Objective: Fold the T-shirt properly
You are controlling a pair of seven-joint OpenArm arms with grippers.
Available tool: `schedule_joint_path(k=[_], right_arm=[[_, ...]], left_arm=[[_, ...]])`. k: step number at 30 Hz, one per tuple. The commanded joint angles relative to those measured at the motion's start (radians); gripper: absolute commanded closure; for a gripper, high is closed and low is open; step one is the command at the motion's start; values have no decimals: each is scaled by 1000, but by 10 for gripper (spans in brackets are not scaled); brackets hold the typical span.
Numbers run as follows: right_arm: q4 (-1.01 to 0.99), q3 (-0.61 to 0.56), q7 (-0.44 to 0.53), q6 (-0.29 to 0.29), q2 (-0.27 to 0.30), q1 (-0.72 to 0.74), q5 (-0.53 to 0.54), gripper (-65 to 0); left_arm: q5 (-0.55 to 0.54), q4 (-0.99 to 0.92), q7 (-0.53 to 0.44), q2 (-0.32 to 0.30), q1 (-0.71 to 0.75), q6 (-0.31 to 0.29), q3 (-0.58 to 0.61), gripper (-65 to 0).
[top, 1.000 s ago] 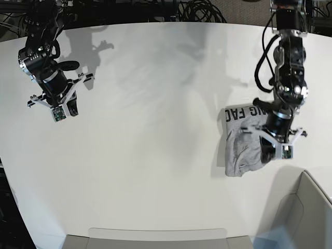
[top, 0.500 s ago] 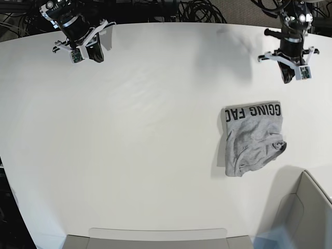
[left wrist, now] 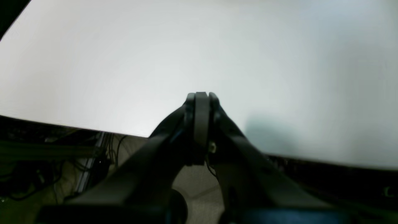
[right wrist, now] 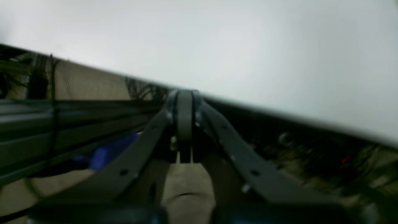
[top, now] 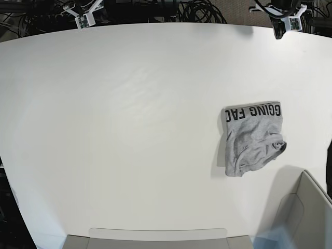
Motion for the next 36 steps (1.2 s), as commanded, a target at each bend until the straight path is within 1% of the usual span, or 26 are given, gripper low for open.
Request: schedule_joint_path(k=[1, 3, 4, 5, 7, 10, 12, 14, 16, 18, 20, 21, 23, 24, 27, 28, 30, 32, 33, 34, 35, 36], right_arm=[[14, 3, 23, 6, -16, -32, 19, 0], [8, 1, 23, 6, -38, -72, 19, 0], [-3, 1, 25, 6, -50, -85, 19, 0], [-25, 1, 49, 6, -62, -95, 19, 0], [-120, 3, 149, 6, -77, -104, 19, 0], [-298, 1, 298, 6, -77, -107, 17, 0], [-403, 1, 367, 6, -71, -101, 17, 0], [-505, -1, 425, 6, -41, -73, 17, 0], [-614, -2, 456, 6, -5, -27, 0, 0], [-723, 3, 462, 6, 16, 36, -64, 0], [-833, 4, 465, 6, 35, 100, -127, 0], [-888, 4, 465, 6, 47, 131, -142, 0], [-1010, 4, 479, 6, 73, 200, -141, 0], [-1076, 4, 506, 6, 88, 232, -145, 0], [-1313, 4, 631, 4, 131, 333, -150, 0], [-1405, 3, 660, 3, 153, 375, -150, 0], [-1585, 3, 695, 0, 194, 459, -150, 0], [-1764, 3, 743, -3, 242, 542, -150, 0], [-1853, 3, 773, -6, 263, 580, -150, 0], [-1932, 3, 804, -20, 280, 617, -150, 0], [-1993, -2, 830, -69, 298, 645, -150, 0], [-2036, -4, 855, -144, 314, 669, -152, 0]], left_arm=[[0, -16, -53, -6, 45, 8, 3, 0], [1, -85, -154, -6, 90, 8, 23, 0], [1, -125, -200, -12, 104, 8, 34, 0], [1, -171, -246, -29, 110, 8, 46, 0], [1, -283, -329, -43, 110, 8, 72, 0], [1, -432, -430, -41, 101, 8, 88, 0], [1, -524, -476, -41, 78, 8, 117, 0], [1, -632, -510, -40, 33, 8, 154, 0], [1, -764, -514, -37, -44, 8, 211, 0], [0, -923, -519, -31, -139, 8, 275, 0], [0, -1098, -522, -3, -234, 8, 319, 0], [0, -1192, -522, 11, -289, 8, 335, 0], [0, -1399, -525, 35, -407, 8, 356, 0], [0, -1509, -537, 49, -475, 8, 364, 0], [1, -1877, -596, 91, -677, 8, 366, 0], [1, -1944, -619, 97, -736, 8, 366, 0], [1, -1944, -659, 108, -820, 8, 366, 0], [1, -1944, -660, 109, -854, 8, 366, 0], [1, -1944, -632, 108, -866, 8, 367, 0], [1, -1944, -582, 106, -875, 8, 367, 0], [1, -1944, -510, 104, -890, 8, 382, 0], [1, -1944, -444, 104, -907, 13, 415, 0]])
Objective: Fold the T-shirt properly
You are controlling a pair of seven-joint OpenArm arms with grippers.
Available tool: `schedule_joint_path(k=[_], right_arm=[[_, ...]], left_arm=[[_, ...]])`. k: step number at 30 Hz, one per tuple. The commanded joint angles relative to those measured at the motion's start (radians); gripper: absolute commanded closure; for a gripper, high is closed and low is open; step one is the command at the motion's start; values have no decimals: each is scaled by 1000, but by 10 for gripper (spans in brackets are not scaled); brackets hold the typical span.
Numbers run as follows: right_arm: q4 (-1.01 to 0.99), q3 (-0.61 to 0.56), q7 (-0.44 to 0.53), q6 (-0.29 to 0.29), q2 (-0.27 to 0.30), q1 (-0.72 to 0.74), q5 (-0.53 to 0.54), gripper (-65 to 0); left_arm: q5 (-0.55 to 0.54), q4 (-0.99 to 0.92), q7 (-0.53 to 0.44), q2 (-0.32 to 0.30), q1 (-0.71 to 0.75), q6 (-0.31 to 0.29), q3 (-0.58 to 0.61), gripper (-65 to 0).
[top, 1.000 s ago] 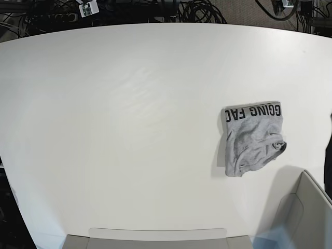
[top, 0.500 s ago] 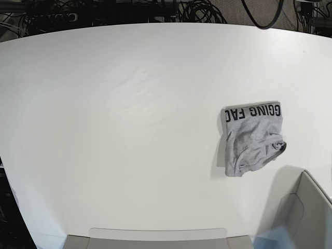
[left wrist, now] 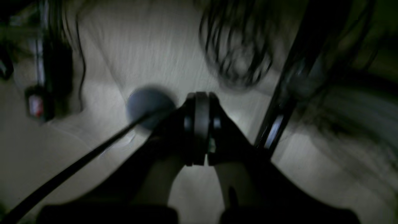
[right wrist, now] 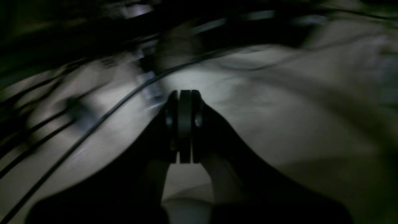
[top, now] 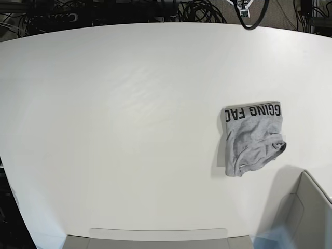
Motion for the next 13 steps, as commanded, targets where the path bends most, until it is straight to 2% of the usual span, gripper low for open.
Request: schedule_joint_path(k=[1, 5, 6, 7, 8, 13], right_arm=[[-19, -4, 32, -107, 28, 4, 4, 0], [-19, -122, 38, -581, 31, 31, -122, 0], [-19, -156, 37, -672, 27, 38, -154, 0], [-19, -180, 37, -725, 22, 38, -176, 0], [-19, -195, 37, -745, 10, 38, -188, 0], [-19, -206, 37, -744, -12, 51, -190, 0]], left_arm=[[-7, -5, 28, -3, 9, 5, 31, 0], [-8, -5, 79, -3, 8, 8, 66, 0], [-8, -5, 79, -5, 6, 8, 66, 0], [-8, -5, 79, -5, 5, 8, 66, 0], [-7, -5, 79, -8, 3, 8, 66, 0], [-7, -5, 69, 0, 3, 6, 64, 0]])
